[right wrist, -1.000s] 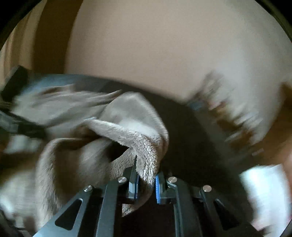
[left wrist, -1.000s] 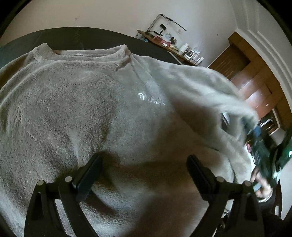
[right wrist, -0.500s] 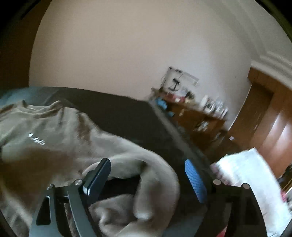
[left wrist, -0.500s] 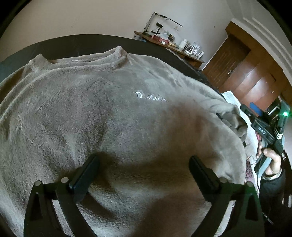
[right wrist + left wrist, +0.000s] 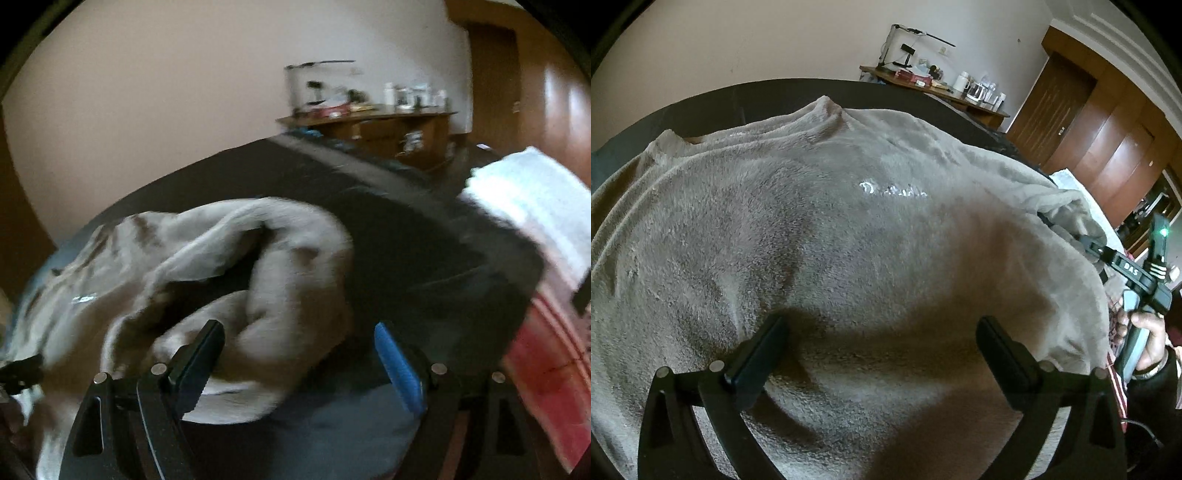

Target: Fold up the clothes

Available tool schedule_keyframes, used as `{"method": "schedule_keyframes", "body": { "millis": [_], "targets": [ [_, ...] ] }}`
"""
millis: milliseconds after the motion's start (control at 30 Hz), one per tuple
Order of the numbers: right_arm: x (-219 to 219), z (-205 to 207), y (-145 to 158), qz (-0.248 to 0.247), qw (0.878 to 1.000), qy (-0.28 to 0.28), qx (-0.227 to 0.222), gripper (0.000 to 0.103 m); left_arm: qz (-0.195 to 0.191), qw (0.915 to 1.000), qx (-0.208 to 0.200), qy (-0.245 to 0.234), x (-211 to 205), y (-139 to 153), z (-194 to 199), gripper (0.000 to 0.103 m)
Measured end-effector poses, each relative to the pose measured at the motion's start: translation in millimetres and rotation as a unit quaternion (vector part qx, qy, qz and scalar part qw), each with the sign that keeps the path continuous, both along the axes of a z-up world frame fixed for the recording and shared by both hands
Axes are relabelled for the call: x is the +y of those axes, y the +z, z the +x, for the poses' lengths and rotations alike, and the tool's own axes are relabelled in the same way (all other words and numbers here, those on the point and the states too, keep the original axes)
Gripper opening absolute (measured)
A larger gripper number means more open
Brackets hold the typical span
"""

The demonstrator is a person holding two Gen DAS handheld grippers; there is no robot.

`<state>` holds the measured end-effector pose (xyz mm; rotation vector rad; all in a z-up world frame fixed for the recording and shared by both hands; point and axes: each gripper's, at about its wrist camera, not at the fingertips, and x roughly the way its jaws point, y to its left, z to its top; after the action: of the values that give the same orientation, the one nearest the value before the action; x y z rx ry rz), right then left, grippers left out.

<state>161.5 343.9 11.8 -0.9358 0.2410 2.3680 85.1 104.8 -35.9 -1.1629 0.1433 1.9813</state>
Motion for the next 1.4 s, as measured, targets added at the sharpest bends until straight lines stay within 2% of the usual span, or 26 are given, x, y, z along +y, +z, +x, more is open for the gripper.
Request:
{"method": "schedule_keyframes", "body": {
  "millis": [67, 133, 267, 333, 400, 500, 600, 667, 733, 800, 833, 867, 900, 933, 967, 1033, 1067, 1133, 1167, 1300, 1400],
  "targets": [
    [-2, -5, -4, 0.001, 1.0, 0.013, -0.008, 0.083, 0.002, 1.0, -0.001, -0.001, -2, 0, 0, 0.102],
    [-5, -10, -8, 0.001, 1.0, 0.026, -0.015, 0.062, 0.006, 1.0, -0.004, -0.002, -4, 1, 0, 0.102],
    [-9, -20, -16, 0.002, 0.998, 0.051, -0.03, 0.043, 0.004, 1.0, 0.0, -0.009, -6, 1, 2, 0.102],
    [-3, -22, -11, 0.045, 0.997, 0.038, -0.048, 0.03, -0.001, 0.9999, 0.007, -0.014, -6, 0, 4, 0.102],
    [9, -24, -1, 0.109, 0.992, 0.009, -0.068, 0.025, -0.003, 0.9998, 0.01, -0.015, -5, 0, 5, 0.102],
    [36, -28, 20, 0.193, 0.977, -0.051, -0.077, 0.023, 0.003, 0.9999, 0.004, -0.013, -7, 0, 3, 0.102],
    [51, -34, 47, 0.239, 0.964, -0.101, -0.05, 0.023, 0.012, 0.9999, -0.005, -0.011, -10, 0, 0, 0.102],
    [27, -41, 68, 0.307, 0.946, -0.105, -0.019, 0.023, 0.019, 0.9997, -0.011, -0.009, -13, 0, -2, 0.102],
    [-20, -46, 80, 0.37, 0.926, -0.065, 0.03, 0.023, 0.026, 0.9995, -0.019, -0.007, -16, 1, -4, 0.102],
    [-73, -49, 90, 0.427, 0.9, -0.014, 0.085, 0.023, 0.034, 0.999, -0.027, -0.003, -19, 1, -8, 0.102],
    [-102, -49, 90, 0.46, 0.881, 0.021, 0.11, 0.024, 0.038, 0.9988, -0.031, 0.0, -21, 1, -9, 0.102],
    [-132, -48, 84, 0.494, 0.858, 0.065, 0.126, 0.025, 0.043, 0.9985, -0.035, 0.006, -23, 1, -11, 0.102],
    [-158, -48, 74, 0.513, 0.84, 0.124, 0.122, 0.04, 0.046, 0.9981, -0.038, 0.013, -25, 2, -13, 0.102],
    [-182, -50, 62, 0.52, 0.825, 0.194, 0.105, 0.083, 0.049, 0.9978, -0.038, 0.022, -28, 2, -14, 0.102],
    [-199, -51, 49, 0.517, 0.815, 0.249, 0.086, 0.099, 0.051, 0.9974, -0.038, 0.032, -31, 3, -15, 0.102],
    [-221, -50, 26, 0.491, 0.804, 0.333, 0.042, 0.103, 0.051, 0.9965, -0.031, 0.057, -38, 6, -18, 0.102],
    [-224, -50, 18, 0.473, 0.805, 0.357, 0.027, 0.103, 0.045, 0.9958, -0.025, 0.075, -42, 6, -21, 0.102],
    [-216, -51, 12, 0.429, 0.825, 0.369, 0.011, 0.103, 0.034, 0.9932, -0.022, 0.109, -50, 6, -27, 0.102],
    [-210, -51, 11, 0.405, 0.837, 0.369, 0.006, 0.103, 0.039, 0.9918, -0.034, 0.117, -54, 4, -31, 0.102],
    [-163, -51, 30, 0.283, 0.901, 0.329, 0.011, 0.103, 0.065, 0.9873, -0.059, 0.132, -64, 4, -38, 0.102],
    [-121, -56, 47, 0.151, 0.941, 0.301, 0.031, 0.103, 0.075, 0.985, -0.066, 0.141, -68, 5, -42, 0.102]
  ]
}}
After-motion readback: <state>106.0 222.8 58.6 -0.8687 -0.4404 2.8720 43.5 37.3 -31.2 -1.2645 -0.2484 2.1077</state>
